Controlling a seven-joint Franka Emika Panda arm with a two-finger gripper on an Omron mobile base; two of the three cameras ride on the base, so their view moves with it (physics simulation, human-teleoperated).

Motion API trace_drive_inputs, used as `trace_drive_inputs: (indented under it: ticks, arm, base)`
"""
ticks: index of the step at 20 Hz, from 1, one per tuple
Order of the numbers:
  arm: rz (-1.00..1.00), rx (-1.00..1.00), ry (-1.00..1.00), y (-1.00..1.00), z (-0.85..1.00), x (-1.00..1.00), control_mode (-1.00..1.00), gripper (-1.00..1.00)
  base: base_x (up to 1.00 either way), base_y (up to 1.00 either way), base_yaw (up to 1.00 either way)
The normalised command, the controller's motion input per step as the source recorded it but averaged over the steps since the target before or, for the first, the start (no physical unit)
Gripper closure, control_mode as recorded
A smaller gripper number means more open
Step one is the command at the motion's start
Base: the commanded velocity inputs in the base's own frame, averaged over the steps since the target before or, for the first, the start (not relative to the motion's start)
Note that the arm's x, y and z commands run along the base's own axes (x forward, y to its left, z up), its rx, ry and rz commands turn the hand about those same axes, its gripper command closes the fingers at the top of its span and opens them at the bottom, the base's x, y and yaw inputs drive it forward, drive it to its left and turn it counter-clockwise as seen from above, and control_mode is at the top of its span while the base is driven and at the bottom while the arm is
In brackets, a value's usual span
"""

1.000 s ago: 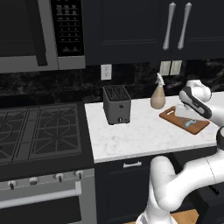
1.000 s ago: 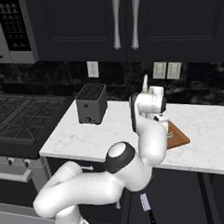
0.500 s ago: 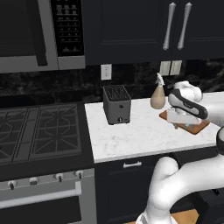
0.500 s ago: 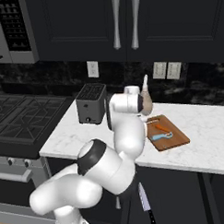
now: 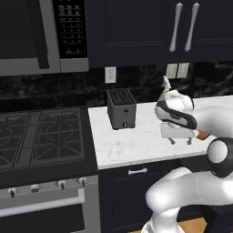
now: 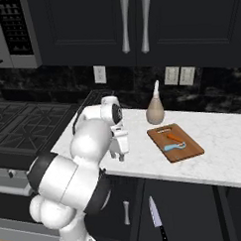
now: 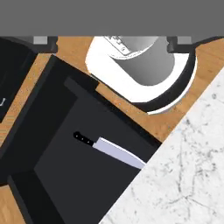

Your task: Place the appropriate cutting tool for cutting the carrot skin on the cutting board.

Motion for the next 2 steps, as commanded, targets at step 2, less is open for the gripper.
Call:
trace_drive_inputs:
  ticks: [2]
  arm:
    - [0.04, -0.12, -0.03, 0.96, 0.13, -0.71, -1.0, -1.0]
  base:
    - [0.0, 0.0, 0.0]
